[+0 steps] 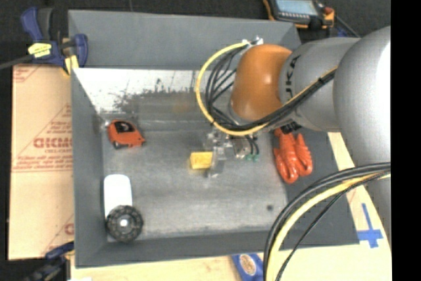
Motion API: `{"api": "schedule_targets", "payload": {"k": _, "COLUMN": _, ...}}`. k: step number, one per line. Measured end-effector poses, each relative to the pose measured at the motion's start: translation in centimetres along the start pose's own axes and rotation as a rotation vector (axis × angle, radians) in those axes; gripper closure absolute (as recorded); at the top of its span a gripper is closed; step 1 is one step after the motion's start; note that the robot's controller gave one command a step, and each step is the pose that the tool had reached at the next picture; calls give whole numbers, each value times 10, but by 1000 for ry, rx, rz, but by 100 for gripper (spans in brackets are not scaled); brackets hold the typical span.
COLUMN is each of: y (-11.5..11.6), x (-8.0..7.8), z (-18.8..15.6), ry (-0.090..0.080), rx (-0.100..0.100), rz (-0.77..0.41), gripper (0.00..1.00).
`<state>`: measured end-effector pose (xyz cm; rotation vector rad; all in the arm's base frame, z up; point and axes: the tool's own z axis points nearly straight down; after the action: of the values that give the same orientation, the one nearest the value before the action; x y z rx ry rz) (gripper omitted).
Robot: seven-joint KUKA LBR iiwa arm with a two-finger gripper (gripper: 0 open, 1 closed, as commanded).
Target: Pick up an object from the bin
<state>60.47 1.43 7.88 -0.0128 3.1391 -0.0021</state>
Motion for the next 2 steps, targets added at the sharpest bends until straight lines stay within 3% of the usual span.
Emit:
{"api": "schedule_targets", "payload": {"k": 1, "y": 0, "x": 2, "z": -22, "ry": 7, "rx": 0, "rz": 0, "gripper": 100}}
{"api": "schedule_targets", "payload": {"k": 2, "y": 0, "x": -1, "z": -43, "ry": -1, "rx": -1, "rz": 0, "gripper": 100}}
